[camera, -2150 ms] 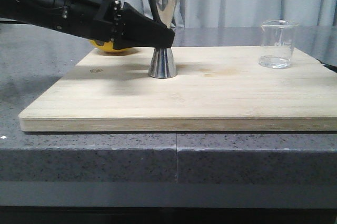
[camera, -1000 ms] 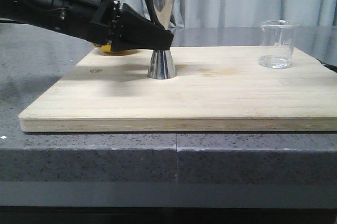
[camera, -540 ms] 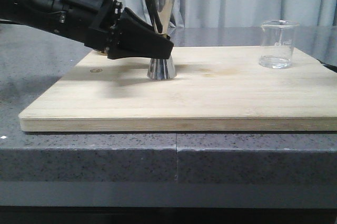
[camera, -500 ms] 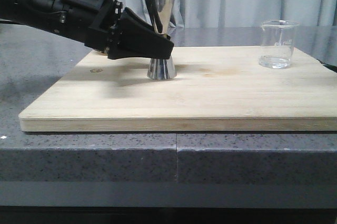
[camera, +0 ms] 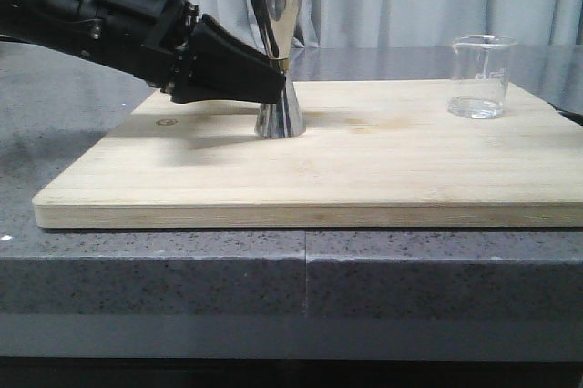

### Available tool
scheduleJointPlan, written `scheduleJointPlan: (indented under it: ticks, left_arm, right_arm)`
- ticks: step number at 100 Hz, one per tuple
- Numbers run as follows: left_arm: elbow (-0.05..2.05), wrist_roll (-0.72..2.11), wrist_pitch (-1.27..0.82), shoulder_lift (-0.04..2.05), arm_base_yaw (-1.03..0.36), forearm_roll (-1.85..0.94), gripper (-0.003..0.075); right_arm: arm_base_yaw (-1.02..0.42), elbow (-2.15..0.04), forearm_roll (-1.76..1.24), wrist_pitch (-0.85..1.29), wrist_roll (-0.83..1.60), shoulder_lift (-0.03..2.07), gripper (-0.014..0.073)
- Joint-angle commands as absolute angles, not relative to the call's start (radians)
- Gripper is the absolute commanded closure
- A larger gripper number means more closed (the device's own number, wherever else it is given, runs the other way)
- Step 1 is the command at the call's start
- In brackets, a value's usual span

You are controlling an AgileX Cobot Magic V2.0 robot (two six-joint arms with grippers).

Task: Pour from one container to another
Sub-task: 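Open the left gripper and withdraw it upward from the jigger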

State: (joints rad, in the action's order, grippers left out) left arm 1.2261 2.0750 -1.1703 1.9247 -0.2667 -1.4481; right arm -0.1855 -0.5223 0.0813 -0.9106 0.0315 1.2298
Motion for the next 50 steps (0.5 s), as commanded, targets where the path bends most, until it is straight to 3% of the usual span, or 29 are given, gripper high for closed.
scheduleJointPlan:
  ticks: [1,50]
  left_arm:
    - [1.252,2.053,-1.279,1.851,-0.251,-1.495,0.0265]
    - [1.263,1.932,-1.279,1.714,-0.150,-1.397,0.0265]
  right_arm:
    - [-0.184,-0.555,0.070,-0.980,0.035,1.203,0.0039]
    - [-0.184,-0.555,0.041,-0.980,0.035,1.203,0.0039]
